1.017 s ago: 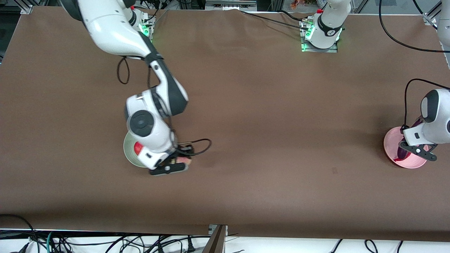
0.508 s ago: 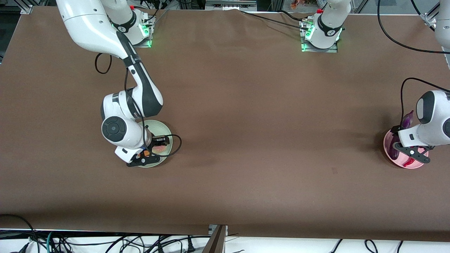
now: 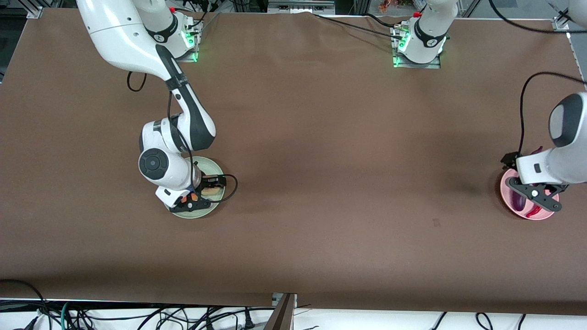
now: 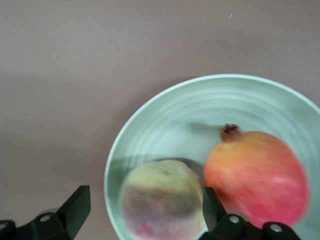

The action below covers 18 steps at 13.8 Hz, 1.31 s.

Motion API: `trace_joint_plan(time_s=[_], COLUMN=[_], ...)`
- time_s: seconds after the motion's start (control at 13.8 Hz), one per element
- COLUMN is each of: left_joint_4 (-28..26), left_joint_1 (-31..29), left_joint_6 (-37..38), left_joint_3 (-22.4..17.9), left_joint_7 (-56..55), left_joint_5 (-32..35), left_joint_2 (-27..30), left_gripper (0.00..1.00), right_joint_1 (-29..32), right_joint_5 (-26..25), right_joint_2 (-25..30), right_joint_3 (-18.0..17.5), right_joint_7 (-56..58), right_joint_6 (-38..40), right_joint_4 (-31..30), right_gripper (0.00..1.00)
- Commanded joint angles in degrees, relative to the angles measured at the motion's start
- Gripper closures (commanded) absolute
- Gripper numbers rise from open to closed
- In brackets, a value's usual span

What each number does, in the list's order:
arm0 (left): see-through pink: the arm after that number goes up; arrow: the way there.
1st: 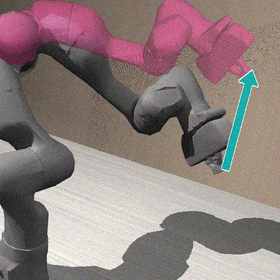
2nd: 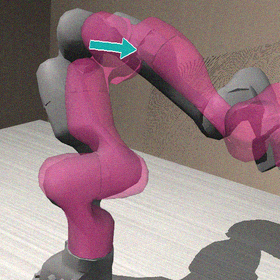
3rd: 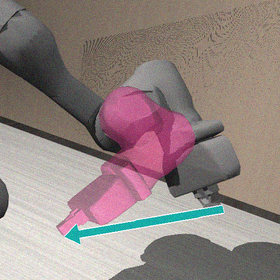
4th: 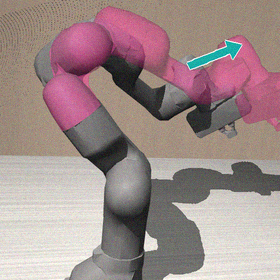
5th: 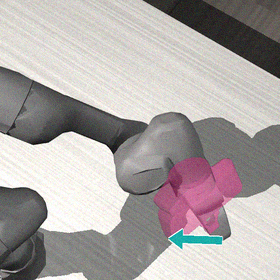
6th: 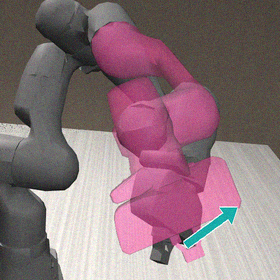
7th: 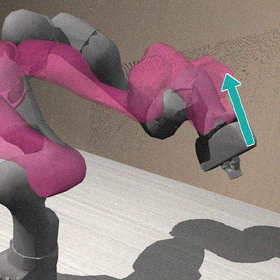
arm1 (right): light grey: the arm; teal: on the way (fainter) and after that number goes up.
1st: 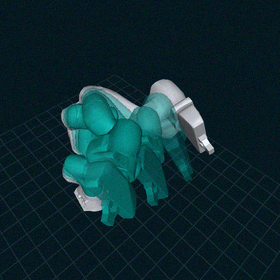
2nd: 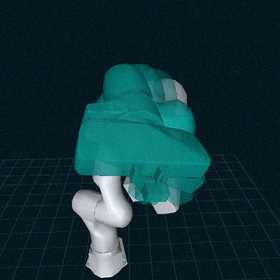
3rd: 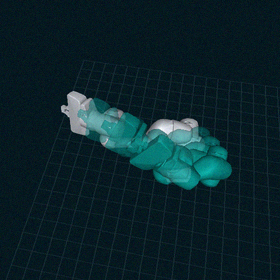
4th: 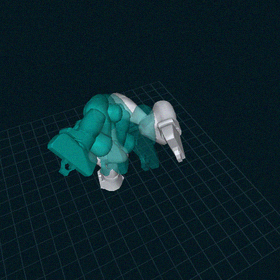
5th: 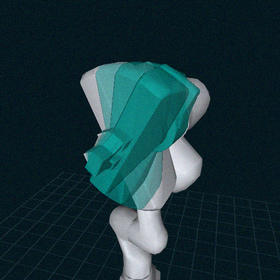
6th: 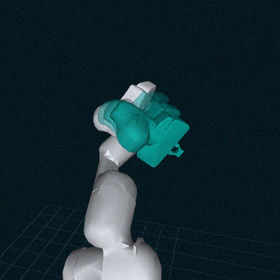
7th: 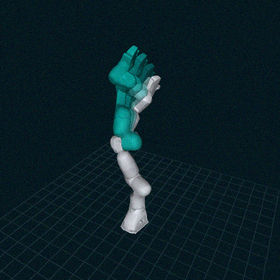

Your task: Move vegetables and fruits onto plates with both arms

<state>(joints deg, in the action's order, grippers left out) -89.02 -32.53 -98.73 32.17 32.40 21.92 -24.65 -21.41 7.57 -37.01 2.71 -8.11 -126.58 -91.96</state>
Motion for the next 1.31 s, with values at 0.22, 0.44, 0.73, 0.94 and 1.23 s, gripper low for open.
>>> trace_joint_plan(time_s=[0.22,0.44,0.73,0.94,1.23], left_joint_4=[14.0,11.9,7.0,-10.0,-8.7], left_joint_1=[-0.2,8.3,29.6,34.0,33.1], left_joint_6=[20.7,20.6,11.6,1.7,1.6], left_joint_3=[8.2,3.4,-24.1,-30.0,-30.1], left_joint_7=[-7.0,-20.3,-31.0,-31.0,-31.3], left_joint_5=[-8.9,-9.3,-18.6,-20.8,-17.7], left_joint_2=[2.8,7.9,15.8,27.0,25.5], left_gripper=[0.0,0.0,0.0,0.0,0.0], right_joint_1=[-0.6,-0.5,-0.3,2.1,4.7], right_joint_5=[-6.1,-6.0,-5.8,-6.0,-6.6], right_joint_2=[13.5,21.8,28.6,34.4,35.2], right_joint_3=[-0.3,0.3,6.1,6.2,5.6], right_joint_7=[-7.5,-7.4,-1.9,-0.1,5.5], right_joint_6=[18.5,25.8,36.7,37.6,39.5], right_joint_4=[3.0,3.0,6.6,1.4,1.4], right_gripper=[0.0,0.0,0.0,0.0,0.0])
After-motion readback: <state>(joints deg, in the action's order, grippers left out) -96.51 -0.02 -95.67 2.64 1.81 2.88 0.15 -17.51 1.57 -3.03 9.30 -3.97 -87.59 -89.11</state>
